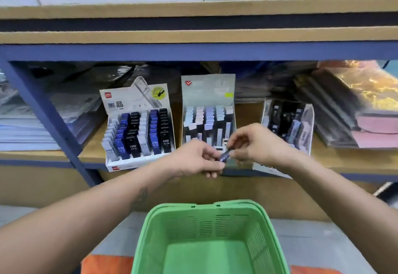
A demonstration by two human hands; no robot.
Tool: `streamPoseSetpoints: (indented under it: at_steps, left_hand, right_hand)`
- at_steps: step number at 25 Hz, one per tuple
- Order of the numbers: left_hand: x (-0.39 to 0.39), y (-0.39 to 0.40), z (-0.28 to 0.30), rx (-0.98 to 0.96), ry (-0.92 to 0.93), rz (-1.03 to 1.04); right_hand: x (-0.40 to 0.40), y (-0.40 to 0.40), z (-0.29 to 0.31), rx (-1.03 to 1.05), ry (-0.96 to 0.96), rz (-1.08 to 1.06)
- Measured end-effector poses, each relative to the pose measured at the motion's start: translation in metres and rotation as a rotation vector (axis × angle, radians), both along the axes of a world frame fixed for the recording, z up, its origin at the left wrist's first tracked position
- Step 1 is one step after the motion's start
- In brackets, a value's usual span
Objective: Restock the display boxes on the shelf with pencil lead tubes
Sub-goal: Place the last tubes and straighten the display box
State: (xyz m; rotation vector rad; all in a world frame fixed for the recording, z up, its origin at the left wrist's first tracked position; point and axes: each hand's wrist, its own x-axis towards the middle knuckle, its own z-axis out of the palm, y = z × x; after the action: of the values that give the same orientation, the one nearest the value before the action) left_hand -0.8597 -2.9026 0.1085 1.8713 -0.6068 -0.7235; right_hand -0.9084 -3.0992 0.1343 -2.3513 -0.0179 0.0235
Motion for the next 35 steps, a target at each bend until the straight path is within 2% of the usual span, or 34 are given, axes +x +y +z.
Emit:
streamPoseSetpoints:
  at_steps: [3,5,10,17,20,23,25,27,29,31,35]
  left_hand:
    - [0.000,-0.027,0.024,-0.282,0.237,0.068]
    - [0.004,-0.042,0.033,-0.372,0.264,0.098]
    - [0.003,-0.068,0.035,-0.285,-0.101,0.143]
    - [0.007,-0.102,0.037,-0.439,-0.156,0.146]
    - [0.008,-0.112,0.042,-0.391,-0.275,0.088]
    - [0.011,-0.124,0.044,-0.343,-0.341,0.180]
    - [0.014,-0.130,0.044,-0.223,-0.543,0.204]
    - [0.013,-0.130,0.041,-0.049,-0.821,0.123]
    - [0.012,-0.131,0.035,0.089,-0.999,0.014]
    - [0.010,-0.135,0.028,0.187,-1.040,-0.042]
    - [0.011,-0.139,0.022,0.218,-1.003,-0.069]
  right_hand:
    - [-0.016,-0.033,0.025,0.079,-0.063,-0.084]
    - [-0.024,-0.048,0.033,0.115,-0.098,-0.127]
    - [-0.028,-0.062,0.030,0.077,-0.119,-0.177]
    - [-0.028,-0.073,0.030,0.089,-0.139,-0.225]
    - [-0.028,-0.074,0.035,0.009,-0.189,-0.242]
    - [-0.030,-0.086,0.048,-0.073,-0.248,-0.262]
    - [-0.027,-0.109,0.058,-0.093,-0.342,-0.384]
    - [-0.023,-0.130,0.066,-0.097,-0.423,-0.480]
    - [-0.015,-0.141,0.067,-0.088,-0.461,-0.514]
    - [-0.010,-0.144,0.062,-0.107,-0.452,-0.529]
    - [-0.004,-0.149,0.056,-0.215,-0.472,-0.572]
